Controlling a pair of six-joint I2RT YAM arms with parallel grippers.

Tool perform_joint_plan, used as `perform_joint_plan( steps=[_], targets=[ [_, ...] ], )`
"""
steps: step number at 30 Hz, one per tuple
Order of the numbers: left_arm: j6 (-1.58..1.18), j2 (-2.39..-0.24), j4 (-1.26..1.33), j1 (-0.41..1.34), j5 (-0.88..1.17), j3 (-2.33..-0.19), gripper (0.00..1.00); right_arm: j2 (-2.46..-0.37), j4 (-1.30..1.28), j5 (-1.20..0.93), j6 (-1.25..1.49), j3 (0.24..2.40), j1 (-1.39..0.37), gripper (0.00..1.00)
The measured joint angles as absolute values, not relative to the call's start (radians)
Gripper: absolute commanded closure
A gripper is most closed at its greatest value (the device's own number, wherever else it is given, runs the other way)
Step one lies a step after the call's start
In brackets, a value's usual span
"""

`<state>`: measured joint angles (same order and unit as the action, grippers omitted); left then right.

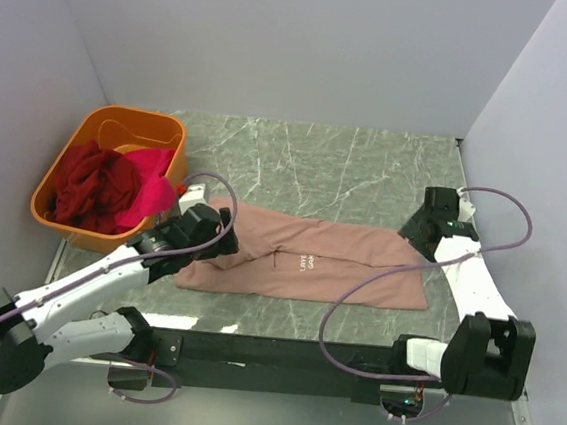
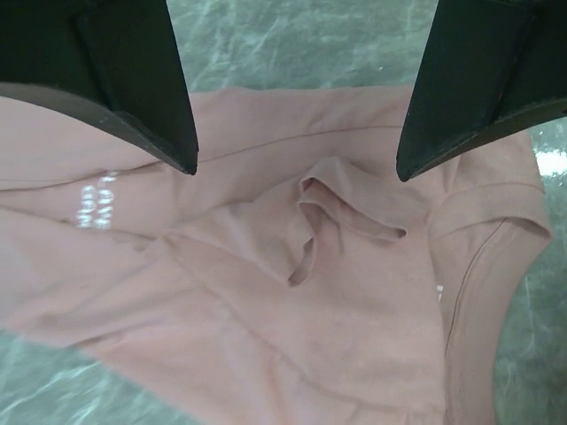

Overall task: Fold and stack the t-shirts
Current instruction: Fold the tshirt

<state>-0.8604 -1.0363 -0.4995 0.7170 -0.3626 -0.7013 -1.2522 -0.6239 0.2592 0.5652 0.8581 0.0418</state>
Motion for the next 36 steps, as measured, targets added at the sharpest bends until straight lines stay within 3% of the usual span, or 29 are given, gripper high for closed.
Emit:
perform_joint_plan(
  steps=[4, 14, 20, 24, 36],
  targets=[
    [-0.857, -1.007, -0.468, 0.717, -0.364, -0.707, 0.01, -1.185, -0.601, 0.221, 0.563, 0.858, 0.042, 0.14],
    [-0.773, -1.472, -0.28, 0.708, -0.349, -0.889, 0.01, -1.287, -0.516, 0.031, 0.533, 0.871, 0.02, 0.13],
    [-0.751, -1.588, -0.212, 0.702, -0.215, -0.847, 0.01, -1.365, -0.504, -0.031, 0.53, 0.882, 0.017, 0.13],
    [-0.745, -1.512, -0.183, 0.732, -0.157, -0.777, 0.01, -1.373, -0.5, -0.052, 0.53, 0.882, 0.017, 0.13],
    [-0.837, -1.01, -0.355, 0.996, 0.037, -0.555, 0.01, -1.373, -0.492, -0.054, 0.53, 0.882, 0.017, 0.13]
  ],
)
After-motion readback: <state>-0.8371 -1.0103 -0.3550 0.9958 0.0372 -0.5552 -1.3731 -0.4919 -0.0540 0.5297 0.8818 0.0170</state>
